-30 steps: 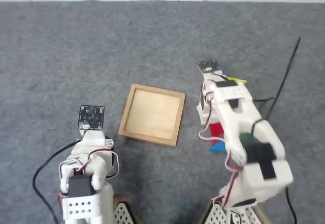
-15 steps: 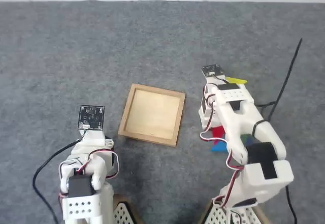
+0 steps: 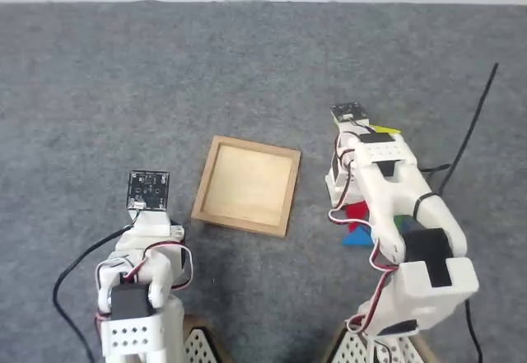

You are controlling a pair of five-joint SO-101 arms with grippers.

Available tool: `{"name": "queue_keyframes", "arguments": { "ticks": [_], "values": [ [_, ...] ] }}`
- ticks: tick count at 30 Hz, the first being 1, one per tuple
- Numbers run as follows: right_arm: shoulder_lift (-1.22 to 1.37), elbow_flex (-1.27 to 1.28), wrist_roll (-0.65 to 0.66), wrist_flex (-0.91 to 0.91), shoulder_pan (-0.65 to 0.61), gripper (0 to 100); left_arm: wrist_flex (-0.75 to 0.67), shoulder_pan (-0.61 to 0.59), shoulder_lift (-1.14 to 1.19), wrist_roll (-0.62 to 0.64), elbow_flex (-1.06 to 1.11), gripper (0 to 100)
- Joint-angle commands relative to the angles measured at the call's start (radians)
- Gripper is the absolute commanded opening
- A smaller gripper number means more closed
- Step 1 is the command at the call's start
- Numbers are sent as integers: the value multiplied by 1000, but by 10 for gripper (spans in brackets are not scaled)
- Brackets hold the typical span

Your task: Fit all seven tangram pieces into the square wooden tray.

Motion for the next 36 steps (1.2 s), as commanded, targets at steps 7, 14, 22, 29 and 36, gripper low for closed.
{"name": "queue_keyframes", "arguments": {
  "ticks": [7, 14, 22, 29, 36],
  "values": [
    [10, -57, 26, -31, 44, 370, 5, -5, -18, 17, -13, 18],
    [12, -60, 25, -35, 36, 369, 5, -5, -18, 17, -13, 18],
    [13, -54, 25, -16, 15, 351, 5, -5, -18, 17, -13, 18],
    [13, -40, 25, -2, -84, 313, 5, -5, -18, 17, -13, 18],
    [12, -35, 20, 12, -82, 310, 5, -5, -18, 17, -13, 18]
  ]
}}
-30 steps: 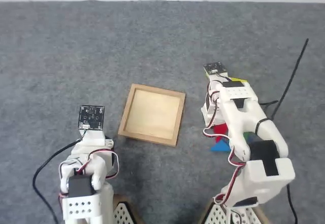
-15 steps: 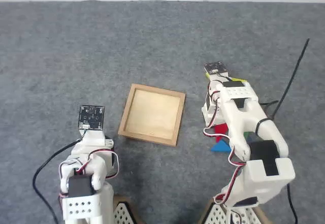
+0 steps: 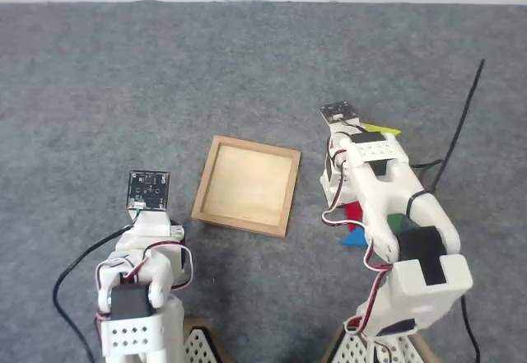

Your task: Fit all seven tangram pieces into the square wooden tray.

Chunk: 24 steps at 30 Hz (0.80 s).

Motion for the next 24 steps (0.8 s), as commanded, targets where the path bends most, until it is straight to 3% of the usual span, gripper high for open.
{"name": "queue_keyframes", "arguments": {
  "ticks": [1, 5, 24],
  "values": [
    [4, -23, -9, 8, -27, 303, 5, -5, -18, 17, -13, 18],
    [-4, -26, -26, -4, -35, 249, 5, -5, -18, 17, -13, 18],
    [-217, 69, -26, -5, -68, 245, 5, -5, -18, 17, -13, 18]
  ]
}}
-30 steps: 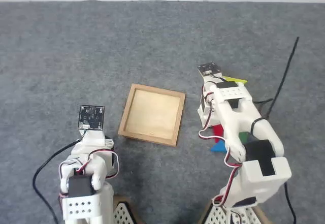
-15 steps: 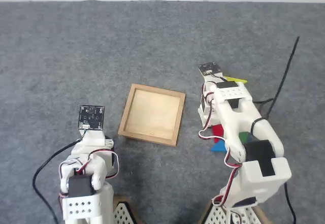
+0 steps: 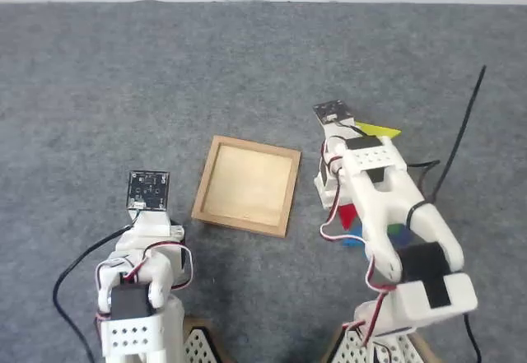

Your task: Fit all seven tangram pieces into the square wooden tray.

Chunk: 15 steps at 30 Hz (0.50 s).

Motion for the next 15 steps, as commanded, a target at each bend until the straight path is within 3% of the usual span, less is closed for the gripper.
{"name": "queue_keyframes", "arguments": {
  "ticks": [1, 7, 12, 15],
  "values": [
    [-87, 0, -14, -2, -31, 245, 5, -5, -18, 17, -13, 18],
    [-85, -5, -15, -2, -38, 250, 5, -5, -18, 17, -13, 18],
    [-79, -18, -9, -2, 25, 342, 5, -5, -18, 17, -13, 18],
    [-77, -29, -9, -21, 64, 346, 5, -5, -18, 17, -13, 18]
  ]
}}
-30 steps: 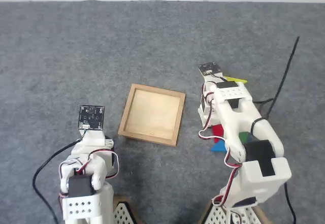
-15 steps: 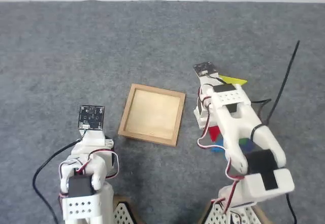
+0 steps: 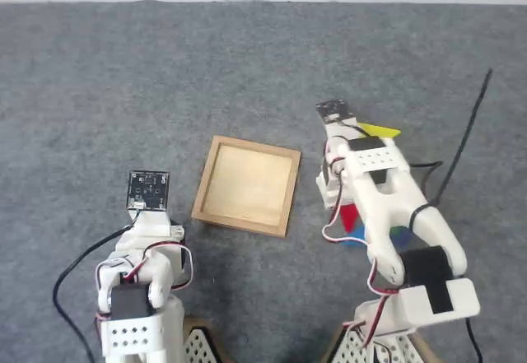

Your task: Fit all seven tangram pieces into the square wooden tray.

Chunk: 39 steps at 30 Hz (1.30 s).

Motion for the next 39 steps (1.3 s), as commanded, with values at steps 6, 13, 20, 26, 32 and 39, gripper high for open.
{"name": "queue_keyframes", "arguments": {
  "ticks": [6, 13, 20, 26, 32, 39],
  "values": [
    [12, -87, 63, -33, 28, 346, 5, -5, -18, 17, -13, 18],
    [206, -180, 103, -24, 27, 346, 5, -5, -18, 17, -13, 18],
    [219, -192, 103, 8, 33, 288, 5, -5, -18, 17, -13, 18],
    [219, -189, 94, 39, 38, 267, 5, -5, -18, 17, -13, 18],
    [208, -189, 54, 47, 36, 266, 5, -5, -18, 17, -13, 18],
    [61, -133, 6, 27, 97, 318, 5, -5, -18, 17, -13, 18]
  ]
}}
